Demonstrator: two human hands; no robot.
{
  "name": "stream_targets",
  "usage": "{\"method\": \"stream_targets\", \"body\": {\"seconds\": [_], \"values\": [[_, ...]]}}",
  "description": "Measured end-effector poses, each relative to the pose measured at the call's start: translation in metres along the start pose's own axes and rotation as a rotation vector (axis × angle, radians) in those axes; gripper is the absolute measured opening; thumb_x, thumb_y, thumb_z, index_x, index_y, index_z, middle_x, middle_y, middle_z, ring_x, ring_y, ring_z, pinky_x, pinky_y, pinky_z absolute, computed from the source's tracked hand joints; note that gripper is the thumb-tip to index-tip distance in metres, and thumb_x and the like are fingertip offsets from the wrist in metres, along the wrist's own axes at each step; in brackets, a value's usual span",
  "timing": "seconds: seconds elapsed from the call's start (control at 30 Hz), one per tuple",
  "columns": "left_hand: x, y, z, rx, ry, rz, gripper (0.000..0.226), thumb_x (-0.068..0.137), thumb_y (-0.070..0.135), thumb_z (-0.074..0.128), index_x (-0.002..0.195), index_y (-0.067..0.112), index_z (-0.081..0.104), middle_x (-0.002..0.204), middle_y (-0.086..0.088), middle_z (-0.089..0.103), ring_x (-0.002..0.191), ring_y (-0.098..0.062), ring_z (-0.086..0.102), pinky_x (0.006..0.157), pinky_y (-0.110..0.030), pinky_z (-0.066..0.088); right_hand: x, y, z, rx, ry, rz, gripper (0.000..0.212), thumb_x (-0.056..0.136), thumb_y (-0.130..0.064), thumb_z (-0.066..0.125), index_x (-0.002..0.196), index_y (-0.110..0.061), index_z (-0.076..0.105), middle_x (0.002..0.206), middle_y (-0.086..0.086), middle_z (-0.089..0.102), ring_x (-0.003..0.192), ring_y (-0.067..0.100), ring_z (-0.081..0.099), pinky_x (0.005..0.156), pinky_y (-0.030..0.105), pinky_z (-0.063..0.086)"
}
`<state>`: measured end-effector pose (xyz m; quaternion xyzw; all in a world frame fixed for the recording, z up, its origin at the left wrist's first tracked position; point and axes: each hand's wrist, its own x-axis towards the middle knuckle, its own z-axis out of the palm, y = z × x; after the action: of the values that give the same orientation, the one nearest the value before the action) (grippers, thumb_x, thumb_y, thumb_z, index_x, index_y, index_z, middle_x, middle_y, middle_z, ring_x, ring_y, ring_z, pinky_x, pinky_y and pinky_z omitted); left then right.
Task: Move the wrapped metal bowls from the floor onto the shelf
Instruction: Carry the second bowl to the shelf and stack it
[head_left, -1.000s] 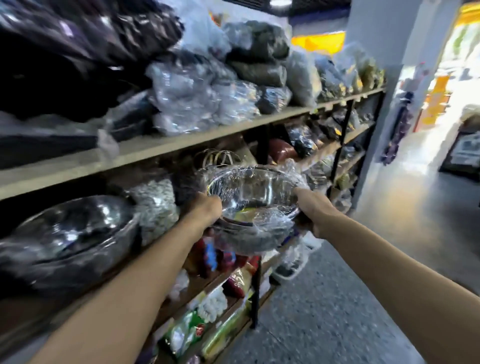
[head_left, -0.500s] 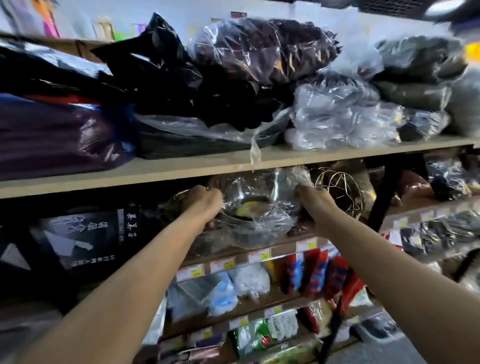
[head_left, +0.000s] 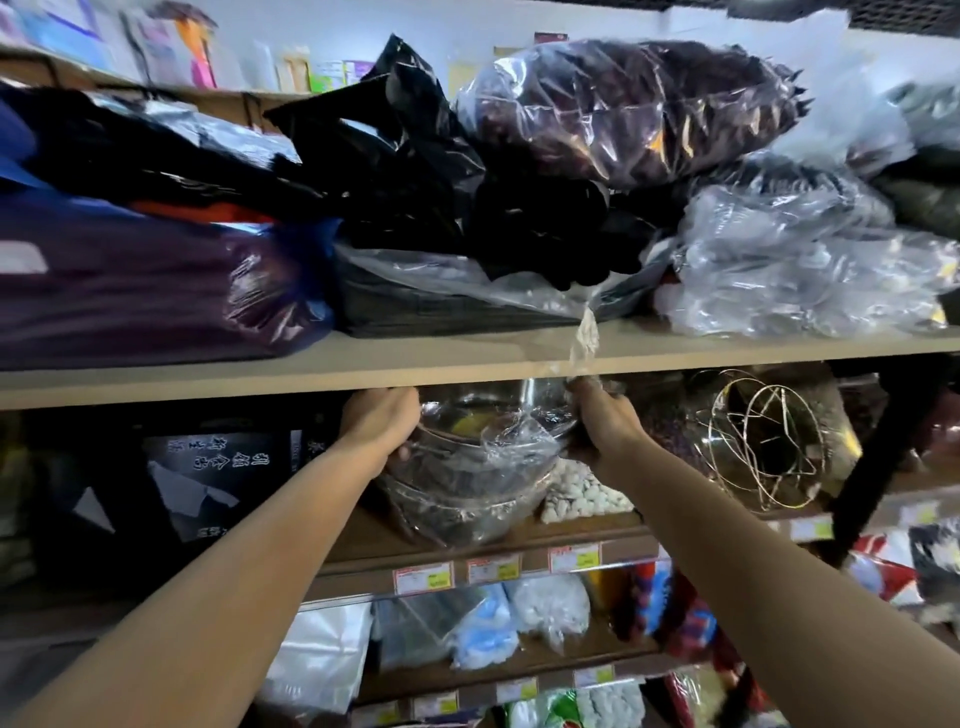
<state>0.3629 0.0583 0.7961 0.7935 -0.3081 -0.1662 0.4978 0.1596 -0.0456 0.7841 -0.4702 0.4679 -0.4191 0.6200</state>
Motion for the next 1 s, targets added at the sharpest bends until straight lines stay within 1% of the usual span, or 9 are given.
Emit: {"method": "stream_targets", "body": {"seconds": [0.1,0.2,0.37,0.5,0.57,0.63,0.73,0.87,1.0], "values": [[0.013,-0.007,-0.005,0.031,0.015,0.033,0.030,0.090,0.035,0.041,0.079,0.015,0.061,0.066,-0.005,0.058,0.040,-0.023,0.054,0.040,-0.024,0.043,0.009,0.003,0.014,0.007,-0.010,0.007,0.034,0.088,-0.022,0.051,0.116,-0.002,0.057,0.086,0.015,0.068,0.069,0.028,0.067,0.047,0.031,0.055],[0.022,-0.015,-0.006,0.042,0.031,0.038,0.027,0.090,0.040,0.043,0.088,0.019,0.060,0.067,-0.001,0.058,0.038,-0.020,0.053,0.035,-0.021,0.040,0.016,0.012,0.024,0.007,-0.029,0.044,0.034,0.093,-0.027,0.054,0.115,-0.002,0.058,0.096,0.019,0.068,0.074,0.030,0.066,0.054,0.034,0.057],[0.032,-0.028,0.001,0.015,0.016,-0.085,0.030,0.089,0.033,0.050,0.079,0.008,0.062,0.060,-0.006,0.061,0.035,-0.019,0.054,0.042,-0.024,0.046,0.030,0.024,0.028,-0.024,-0.032,0.064,0.040,0.095,-0.035,0.058,0.117,-0.003,0.050,0.094,0.019,0.061,0.068,0.028,0.061,0.048,0.034,0.052],[0.036,-0.042,0.015,0.005,-0.030,-0.120,0.024,0.090,0.026,0.050,0.087,0.003,0.056,0.076,-0.012,0.062,0.045,-0.019,0.058,0.033,-0.021,0.042,0.034,0.033,0.023,-0.154,0.005,0.088,0.036,0.094,-0.036,0.059,0.084,-0.002,0.054,0.056,0.009,0.062,0.042,0.021,0.060,0.037,0.027,0.050],[0.037,-0.047,0.019,0.021,-0.041,-0.128,0.022,0.091,0.022,0.049,0.080,0.003,0.053,0.079,-0.013,0.061,0.047,-0.019,0.058,0.030,-0.018,0.040,0.035,0.034,0.024,-0.228,0.017,0.084,0.040,0.095,-0.035,0.058,0.074,-0.001,0.057,0.038,0.005,0.060,0.033,0.019,0.060,0.033,0.027,0.050],[0.039,-0.047,0.019,0.056,-0.041,-0.140,0.022,0.091,0.019,0.050,0.073,0.006,0.053,0.075,-0.012,0.062,0.045,-0.019,0.058,0.031,-0.020,0.043,0.038,0.029,0.025,-0.352,0.020,0.066,0.044,0.096,-0.035,0.056,0.074,0.002,0.061,0.045,0.009,0.066,0.040,0.024,0.066,0.038,0.033,0.055],[0.039,-0.043,0.018,0.175,-0.073,-0.131,0.022,0.087,0.015,0.052,0.066,0.008,0.053,0.070,-0.012,0.063,0.038,-0.019,0.062,0.031,-0.021,0.045,0.039,0.022,0.023,-0.699,-0.006,-0.032,0.040,0.098,-0.030,0.053,0.079,0.004,0.065,0.078,0.022,0.074,0.071,0.035,0.074,0.069,0.047,0.062],[0.034,-0.032,0.016,0.466,-0.077,-0.039,0.023,0.084,0.020,0.054,0.065,0.007,0.054,0.062,-0.013,0.063,0.032,-0.021,0.062,0.031,-0.023,0.048,0.035,0.020,0.022,-1.035,-0.049,-0.112,0.033,0.098,-0.015,0.047,0.076,0.003,0.065,0.068,0.014,0.070,0.060,0.027,0.073,0.058,0.037,0.062],[0.024,-0.023,0.018,0.809,-0.049,0.119,0.024,0.084,0.029,0.054,0.086,0.008,0.067,0.078,-0.010,0.069,0.063,-0.024,0.068,0.055,-0.029,0.054,0.031,0.025,0.022,-1.134,0.002,-0.248,0.022,0.095,-0.015,0.051,0.078,-0.007,0.063,0.066,0.003,0.054,0.057,0.016,0.056,0.055,0.027,0.050]]}}
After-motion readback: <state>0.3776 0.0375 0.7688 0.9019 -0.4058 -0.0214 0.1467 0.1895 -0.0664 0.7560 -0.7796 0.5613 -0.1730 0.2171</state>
